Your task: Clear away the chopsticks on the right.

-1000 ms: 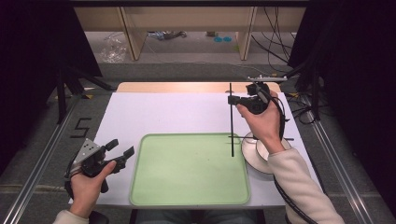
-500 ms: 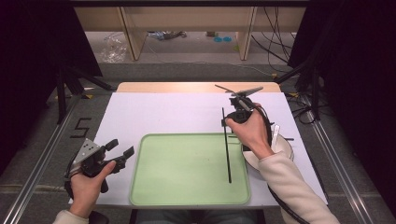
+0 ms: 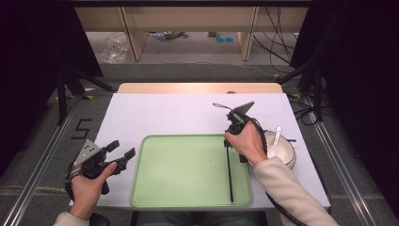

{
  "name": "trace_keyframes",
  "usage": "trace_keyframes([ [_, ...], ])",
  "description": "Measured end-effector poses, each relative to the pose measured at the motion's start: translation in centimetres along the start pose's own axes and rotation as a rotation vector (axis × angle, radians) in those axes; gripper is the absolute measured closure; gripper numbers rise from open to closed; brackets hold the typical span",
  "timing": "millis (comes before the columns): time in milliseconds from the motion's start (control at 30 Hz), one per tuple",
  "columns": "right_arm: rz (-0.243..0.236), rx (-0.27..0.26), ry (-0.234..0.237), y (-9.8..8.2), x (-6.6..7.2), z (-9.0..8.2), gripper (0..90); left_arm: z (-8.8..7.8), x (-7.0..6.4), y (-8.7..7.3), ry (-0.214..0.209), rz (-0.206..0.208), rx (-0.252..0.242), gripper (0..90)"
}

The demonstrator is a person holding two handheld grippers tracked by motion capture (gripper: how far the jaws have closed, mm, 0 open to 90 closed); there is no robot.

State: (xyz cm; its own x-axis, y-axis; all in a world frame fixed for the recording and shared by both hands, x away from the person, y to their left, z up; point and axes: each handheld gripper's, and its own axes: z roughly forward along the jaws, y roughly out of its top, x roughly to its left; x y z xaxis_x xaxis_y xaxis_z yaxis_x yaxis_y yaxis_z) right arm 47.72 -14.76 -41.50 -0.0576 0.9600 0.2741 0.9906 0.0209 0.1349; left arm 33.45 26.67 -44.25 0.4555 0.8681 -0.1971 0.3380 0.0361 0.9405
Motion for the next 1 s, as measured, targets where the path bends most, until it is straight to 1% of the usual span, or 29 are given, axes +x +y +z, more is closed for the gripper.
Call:
trace_keyframes([
  [133,0.024,0.031,-0.014,0.1,-0.2,1.0,87.7,0.0,0.0,0.0,-0.001,0.002,0.001,24.3],
  [233,0.019,0.035,-0.021,0.1,-0.4,1.2,87.7,0.0,0.0,0.0,-0.001,0.001,0.002,24.3],
  [267,0.02,0.053,-0.019,0.1,-0.5,1.3,87.6,0.0,0.0,0.0,-0.001,0.002,0.002,24.3],
  [300,0.032,0.023,-0.006,0.1,-0.4,1.5,87.3,0.0,0.0,0.0,-0.001,0.002,0.002,24.3],
  [333,0.005,0.04,-0.026,0.1,-0.6,1.5,86.0,0.0,0.0,0.0,-0.002,0.002,0.002,24.4],
  [367,0.004,0.047,-0.038,0.1,-0.6,1.6,83.3,0.0,0.0,0.0,-0.002,0.001,0.002,24.4],
  [400,0.009,0.062,-0.021,0.2,-0.4,1.5,81.0,0.0,0.0,0.0,-0.003,0.0,0.002,24.4],
  [433,-0.036,0.071,-0.025,0.1,-0.6,1.4,78.8,0.0,0.0,0.0,-0.002,0.0,0.002,24.4],
  [467,-0.048,0.073,-0.03,0.1,-0.6,1.5,78.0,0.0,0.0,0.0,-0.003,0.001,0.001,24.4],
  [500,-0.125,0.056,-0.012,0.1,-0.5,1.2,75.9,0.0,0.0,0.0,-0.003,-0.001,0.001,24.4],
  [533,-0.125,0.056,-0.012,0.1,-0.5,1.2,75.9,0.0,0.0,0.0,-0.004,0.0,0.0,24.4],
  [567,-0.166,0.061,-0.004,0.0,-0.5,0.8,75.4,0.0,0.0,0.0,-0.004,0.0,0.0,24.4],
  [600,-0.199,0.055,-0.005,-0.1,-0.4,0.4,75.5,0.0,0.0,0.0,-0.004,0.0,0.001,24.4],
  [633,-0.258,0.046,-0.006,-0.1,-0.2,-0.1,74.8,0.0,0.0,0.0,-0.004,0.0,0.002,24.4],
  [667,-0.368,0.015,-0.002,-0.1,-0.2,-0.6,73.3,0.0,0.0,0.0,-0.004,0.0,0.002,24.4],
  [700,-0.467,-0.011,-0.019,-0.1,-0.1,-1.1,72.7,0.0,0.0,0.0,-0.005,0.0,0.002,24.4],
  [733,-0.548,-0.051,-0.047,-0.2,0.0,-1.6,70.4,0.0,0.0,0.0,-0.005,0.001,0.001,24.4],
  [767,-0.687,-0.105,-0.072,-0.1,-0.3,-2.0,67.6,0.0,0.0,0.0,-0.005,0.001,0.001,24.4],
  [800,-0.793,-0.146,-0.117,-0.1,-0.3,-2.4,62.2,0.0,0.0,0.0,-0.004,0.0,0.002,24.4],
  [833,-0.92,-0.16,-0.169,-0.1,-0.4,-2.6,56.5,0.0,0.0,0.0,-0.004,0.001,0.003,24.4],
  [867,-1.018,-0.147,-0.213,-0.1,-0.6,-2.6,55.0,0.0,0.0,0.0,-0.005,0.002,0.005,24.4],
  [900,-1.095,-0.121,-0.248,-0.1,-0.9,-2.5,52.8,0.0,0.0,0.0,-0.005,0.003,0.005,24.4],
  [933,-1.182,-0.099,-0.272,-0.2,-1.1,-2.3,54.0,0.0,0.0,0.0,-0.005,0.003,0.006,24.4],
  [967,-1.257,-0.071,-0.289,-0.1,-1.4,-2.1,56.4,0.0,0.0,0.0,-0.005,0.002,0.006,24.4],
  [1000,-1.31,-0.05,-0.294,-0.1,-1.7,-1.8,57.5,0.0,0.0,0.0,-0.005,0.002,0.006,24.4],
])
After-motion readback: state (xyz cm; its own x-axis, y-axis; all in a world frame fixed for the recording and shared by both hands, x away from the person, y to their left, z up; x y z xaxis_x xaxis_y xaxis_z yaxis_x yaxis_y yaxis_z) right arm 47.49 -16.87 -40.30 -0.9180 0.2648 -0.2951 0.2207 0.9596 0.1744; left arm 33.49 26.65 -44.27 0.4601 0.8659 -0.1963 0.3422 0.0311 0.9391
